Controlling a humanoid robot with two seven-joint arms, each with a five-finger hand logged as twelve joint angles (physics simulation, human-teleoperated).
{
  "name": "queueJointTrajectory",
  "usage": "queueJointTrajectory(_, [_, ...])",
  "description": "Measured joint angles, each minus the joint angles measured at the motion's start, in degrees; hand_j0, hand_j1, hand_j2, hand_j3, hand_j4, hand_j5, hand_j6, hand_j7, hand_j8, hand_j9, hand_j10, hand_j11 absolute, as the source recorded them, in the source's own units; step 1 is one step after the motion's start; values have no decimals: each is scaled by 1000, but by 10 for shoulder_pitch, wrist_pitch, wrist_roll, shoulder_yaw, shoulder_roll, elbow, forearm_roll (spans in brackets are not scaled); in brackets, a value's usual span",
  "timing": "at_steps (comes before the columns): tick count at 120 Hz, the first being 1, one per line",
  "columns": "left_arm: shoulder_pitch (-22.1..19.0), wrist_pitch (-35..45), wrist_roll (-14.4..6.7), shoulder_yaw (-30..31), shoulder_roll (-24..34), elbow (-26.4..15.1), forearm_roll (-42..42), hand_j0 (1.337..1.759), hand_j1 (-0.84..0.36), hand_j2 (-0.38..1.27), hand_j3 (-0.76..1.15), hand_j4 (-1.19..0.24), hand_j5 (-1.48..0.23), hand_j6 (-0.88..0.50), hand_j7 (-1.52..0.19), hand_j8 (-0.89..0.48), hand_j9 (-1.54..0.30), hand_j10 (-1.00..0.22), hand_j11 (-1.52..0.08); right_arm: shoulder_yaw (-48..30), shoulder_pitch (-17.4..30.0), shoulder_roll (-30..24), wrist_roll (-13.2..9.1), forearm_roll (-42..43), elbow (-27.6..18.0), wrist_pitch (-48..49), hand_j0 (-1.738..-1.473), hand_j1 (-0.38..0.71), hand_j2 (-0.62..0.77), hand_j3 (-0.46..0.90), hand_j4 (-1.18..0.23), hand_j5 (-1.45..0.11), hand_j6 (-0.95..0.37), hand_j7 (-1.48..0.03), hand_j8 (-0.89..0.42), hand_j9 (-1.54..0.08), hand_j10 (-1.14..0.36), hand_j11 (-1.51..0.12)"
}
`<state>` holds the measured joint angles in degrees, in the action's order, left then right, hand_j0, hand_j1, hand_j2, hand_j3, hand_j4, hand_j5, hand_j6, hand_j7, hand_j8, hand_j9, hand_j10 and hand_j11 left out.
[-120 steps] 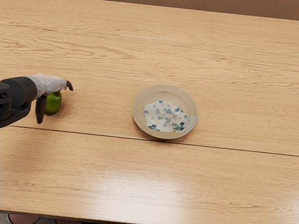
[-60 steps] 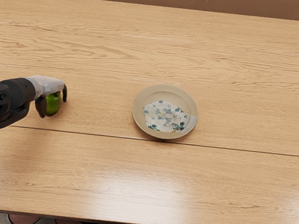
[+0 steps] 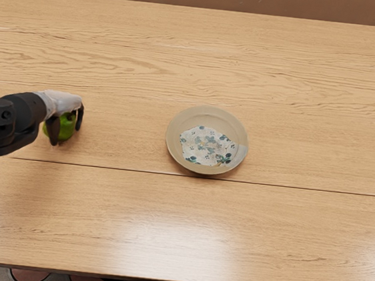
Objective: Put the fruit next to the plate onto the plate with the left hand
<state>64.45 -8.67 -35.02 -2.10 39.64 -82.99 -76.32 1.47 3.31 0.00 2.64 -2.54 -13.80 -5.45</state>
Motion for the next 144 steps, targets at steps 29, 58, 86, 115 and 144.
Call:
queueJointTrajectory(29, [29,0,0,-5,-11,0,16,1652,-216,366,0,-701,-1043,-426,-984,-351,-982,-501,-986,0,0,0,0,0,0,0,-1658,-320,-5,0,-24,-31,-24,-31,-24,-31,-24,-31])
queueJointTrajectory(58, [67,1,0,-8,-59,8,42,1651,-245,385,0,-697,-1070,-395,-1005,-329,-995,-479,-996,0,0,0,0,0,0,0,-1658,-320,-5,0,-24,-31,-24,-31,-24,-31,-24,-31])
queueJointTrajectory(86, [111,3,0,-9,-136,44,66,1652,-274,523,0,-705,-1093,-402,-1015,-329,-1000,-463,-1002,0,0,0,0,0,0,0,-1658,-320,-5,0,-24,-31,-24,-31,-24,-31,-24,-31])
queueJointTrajectory(115, [145,4,0,-9,-210,79,89,1652,-278,503,0,-694,-1089,-402,-1012,-349,-1003,-464,-992,0,0,0,0,0,1,0,-1658,-320,-5,0,-24,-31,-24,-31,-24,-31,-24,-31])
queueJointTrajectory(144, [161,6,0,-9,-286,117,93,1655,-339,562,0,-687,-1068,-373,-1008,-347,-993,-519,-980,0,0,0,0,0,1,0,-1658,-320,-5,0,-24,-31,-24,-31,-24,-31,-24,-31])
